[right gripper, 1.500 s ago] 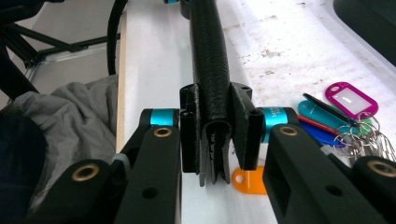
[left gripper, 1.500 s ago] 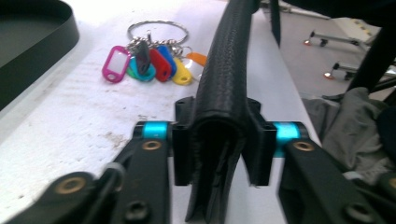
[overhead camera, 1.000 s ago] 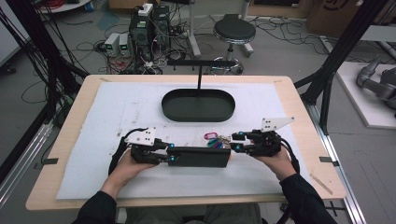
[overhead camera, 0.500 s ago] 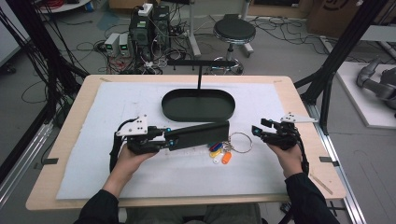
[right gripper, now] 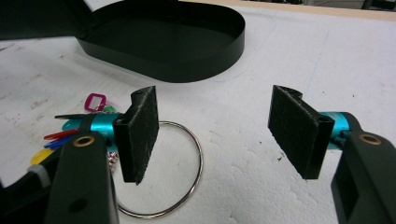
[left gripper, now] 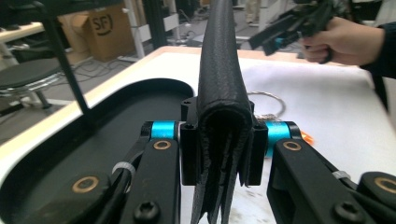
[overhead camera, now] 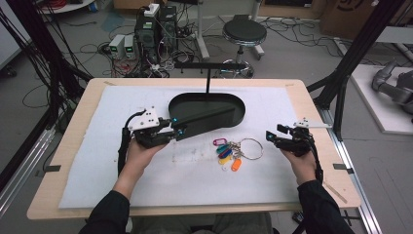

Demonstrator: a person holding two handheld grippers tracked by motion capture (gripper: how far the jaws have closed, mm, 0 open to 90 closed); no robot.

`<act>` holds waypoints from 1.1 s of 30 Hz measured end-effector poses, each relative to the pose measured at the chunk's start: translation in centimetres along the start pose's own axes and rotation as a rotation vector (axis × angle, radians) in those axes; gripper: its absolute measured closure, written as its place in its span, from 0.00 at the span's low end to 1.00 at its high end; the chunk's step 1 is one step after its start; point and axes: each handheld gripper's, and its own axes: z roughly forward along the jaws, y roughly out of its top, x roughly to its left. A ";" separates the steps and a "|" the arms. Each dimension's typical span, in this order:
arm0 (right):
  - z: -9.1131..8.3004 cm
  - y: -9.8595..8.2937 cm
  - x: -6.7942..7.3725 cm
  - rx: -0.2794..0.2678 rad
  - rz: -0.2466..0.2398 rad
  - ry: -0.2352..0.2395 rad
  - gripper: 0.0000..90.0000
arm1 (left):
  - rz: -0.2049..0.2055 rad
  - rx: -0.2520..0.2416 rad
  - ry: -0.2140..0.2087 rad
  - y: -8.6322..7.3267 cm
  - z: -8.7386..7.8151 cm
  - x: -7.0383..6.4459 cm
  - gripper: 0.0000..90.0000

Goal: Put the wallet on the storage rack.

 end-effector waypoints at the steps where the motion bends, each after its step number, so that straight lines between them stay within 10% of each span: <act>1: 0.0 0.0 0.0 0.000 -0.004 -0.003 0.38 | 0.008 0.000 0.009 0.1 0.1 0.2 0.82; 17: 0.7 -0.1 0.0 0.029 -0.018 -0.017 0.37 | -0.035 0.031 0.121 -0.3 3.1 4.1 0.82; 33: 0.9 -0.1 0.2 0.029 -0.026 -0.017 0.37 | -0.065 0.049 0.143 -1.7 6.3 6.4 0.82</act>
